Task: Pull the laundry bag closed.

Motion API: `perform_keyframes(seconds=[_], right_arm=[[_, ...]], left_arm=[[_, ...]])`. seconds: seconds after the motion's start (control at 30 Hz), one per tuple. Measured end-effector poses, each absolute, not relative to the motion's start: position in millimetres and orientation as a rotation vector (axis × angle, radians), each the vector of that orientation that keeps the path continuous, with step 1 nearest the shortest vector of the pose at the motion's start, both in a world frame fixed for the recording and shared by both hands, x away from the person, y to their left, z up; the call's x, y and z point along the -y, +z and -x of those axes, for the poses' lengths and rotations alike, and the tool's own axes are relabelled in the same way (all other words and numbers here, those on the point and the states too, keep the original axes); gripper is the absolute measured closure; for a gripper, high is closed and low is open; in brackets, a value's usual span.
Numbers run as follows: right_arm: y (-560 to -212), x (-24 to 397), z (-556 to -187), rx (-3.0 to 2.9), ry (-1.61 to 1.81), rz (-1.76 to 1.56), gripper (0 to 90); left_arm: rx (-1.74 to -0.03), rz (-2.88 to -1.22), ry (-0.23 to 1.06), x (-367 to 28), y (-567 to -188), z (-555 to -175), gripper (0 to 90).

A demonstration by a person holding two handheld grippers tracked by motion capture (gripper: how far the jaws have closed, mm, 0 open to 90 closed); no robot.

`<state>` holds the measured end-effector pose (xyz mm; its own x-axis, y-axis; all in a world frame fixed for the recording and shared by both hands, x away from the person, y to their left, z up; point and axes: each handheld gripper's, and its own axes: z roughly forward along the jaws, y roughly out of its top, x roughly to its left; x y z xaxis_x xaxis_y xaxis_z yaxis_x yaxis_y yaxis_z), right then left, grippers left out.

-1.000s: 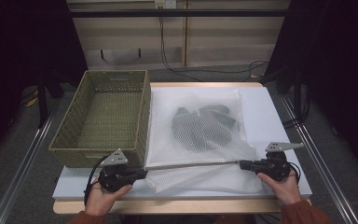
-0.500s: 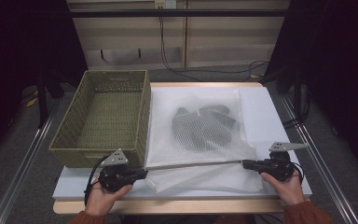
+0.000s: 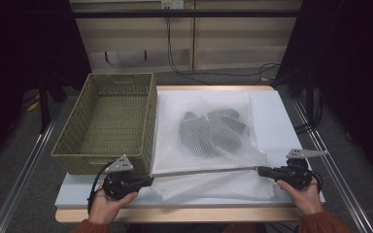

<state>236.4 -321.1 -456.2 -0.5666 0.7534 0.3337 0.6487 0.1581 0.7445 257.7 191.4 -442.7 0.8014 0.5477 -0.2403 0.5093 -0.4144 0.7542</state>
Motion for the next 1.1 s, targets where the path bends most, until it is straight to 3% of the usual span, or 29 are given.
perform_keyframes(seconds=[1.1], right_arm=[[-459,340,-231,-2.264,1.370,-1.451,87.4]], left_arm=[[-0.792,-2.108,0.039,-192,-444,-257,88.3]])
